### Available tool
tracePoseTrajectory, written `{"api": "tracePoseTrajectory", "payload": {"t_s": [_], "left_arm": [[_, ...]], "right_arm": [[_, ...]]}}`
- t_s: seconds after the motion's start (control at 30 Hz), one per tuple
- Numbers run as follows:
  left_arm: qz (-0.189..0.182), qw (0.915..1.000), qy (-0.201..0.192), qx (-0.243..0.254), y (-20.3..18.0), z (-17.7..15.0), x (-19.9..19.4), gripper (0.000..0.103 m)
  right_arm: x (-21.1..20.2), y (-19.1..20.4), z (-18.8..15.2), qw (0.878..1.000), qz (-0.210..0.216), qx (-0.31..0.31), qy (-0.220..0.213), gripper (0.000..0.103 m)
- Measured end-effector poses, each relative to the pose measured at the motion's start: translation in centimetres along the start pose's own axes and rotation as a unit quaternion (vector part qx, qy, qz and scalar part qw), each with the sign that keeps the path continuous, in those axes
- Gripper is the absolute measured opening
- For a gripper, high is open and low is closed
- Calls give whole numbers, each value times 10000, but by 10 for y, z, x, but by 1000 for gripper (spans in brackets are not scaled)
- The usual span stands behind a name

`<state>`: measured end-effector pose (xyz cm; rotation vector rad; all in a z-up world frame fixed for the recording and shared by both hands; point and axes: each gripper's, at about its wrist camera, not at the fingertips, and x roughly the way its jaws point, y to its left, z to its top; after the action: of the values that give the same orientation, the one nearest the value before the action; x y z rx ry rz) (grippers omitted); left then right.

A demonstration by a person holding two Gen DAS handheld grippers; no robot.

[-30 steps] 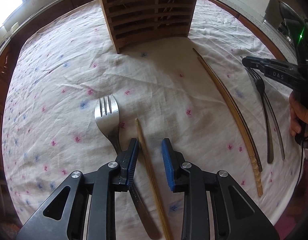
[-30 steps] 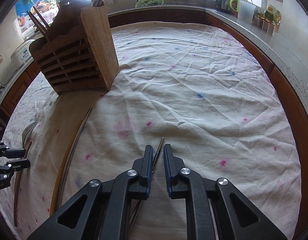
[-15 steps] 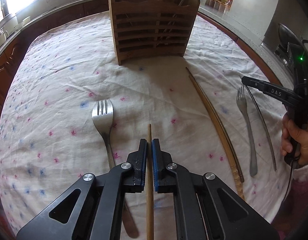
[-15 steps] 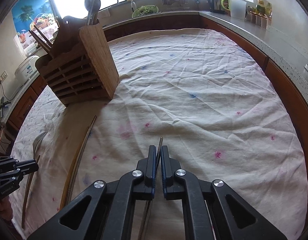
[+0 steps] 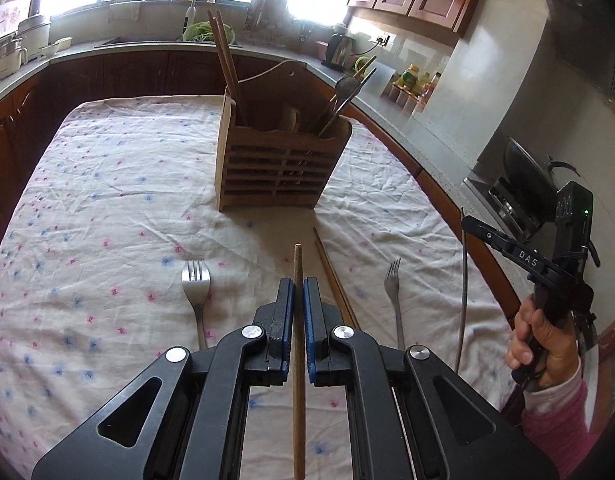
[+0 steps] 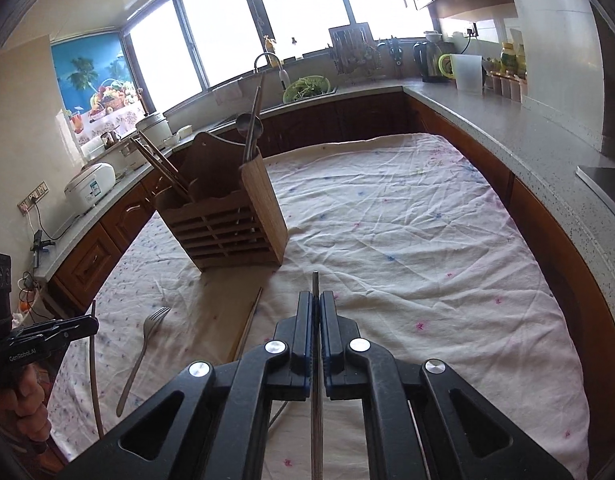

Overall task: Organize utensils
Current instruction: 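Lift both held sticks and carry them over the wooden holder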

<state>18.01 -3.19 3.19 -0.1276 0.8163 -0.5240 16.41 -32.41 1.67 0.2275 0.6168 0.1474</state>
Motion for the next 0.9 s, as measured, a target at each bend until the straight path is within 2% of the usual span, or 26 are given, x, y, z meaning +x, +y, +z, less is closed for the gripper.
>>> {"api": "tracePoseTrajectory", "payload": {"t_s": [0.23,0.37,0.9], "left_arm": [[-194,9987,-468,-14,-2,8,-33,4],[-187,9976,-672,-3,-2,10,-45,4],[-57,9937,-1118,30,3,24,-63,4]], "right_arm": [[-38,24,16,9981,213,-92,-567,4],[-50,36,21,9963,242,-220,-796,3],[-59,52,32,9924,373,-358,-1116,3]]}}
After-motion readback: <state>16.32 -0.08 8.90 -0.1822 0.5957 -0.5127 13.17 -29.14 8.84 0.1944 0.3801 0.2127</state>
